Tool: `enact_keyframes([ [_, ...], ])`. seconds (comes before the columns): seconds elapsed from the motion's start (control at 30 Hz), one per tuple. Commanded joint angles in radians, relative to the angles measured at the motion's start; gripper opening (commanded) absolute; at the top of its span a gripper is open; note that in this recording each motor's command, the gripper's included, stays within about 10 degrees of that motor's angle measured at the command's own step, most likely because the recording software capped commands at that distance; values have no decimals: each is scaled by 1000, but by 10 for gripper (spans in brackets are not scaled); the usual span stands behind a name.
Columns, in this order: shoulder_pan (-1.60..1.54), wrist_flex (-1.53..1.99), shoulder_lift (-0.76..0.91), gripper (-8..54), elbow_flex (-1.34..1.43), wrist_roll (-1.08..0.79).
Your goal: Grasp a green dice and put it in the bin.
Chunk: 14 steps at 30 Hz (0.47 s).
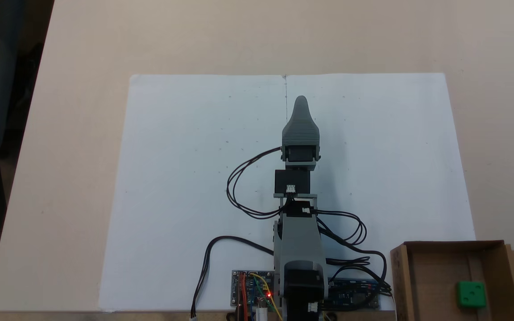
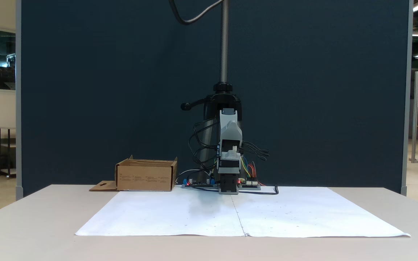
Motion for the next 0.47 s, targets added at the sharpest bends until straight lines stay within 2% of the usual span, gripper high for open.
enact_keyframes([
  [0.0, 6, -171, 112, 446, 72, -61],
  [0.43, 5, -190, 112, 446, 72, -61],
])
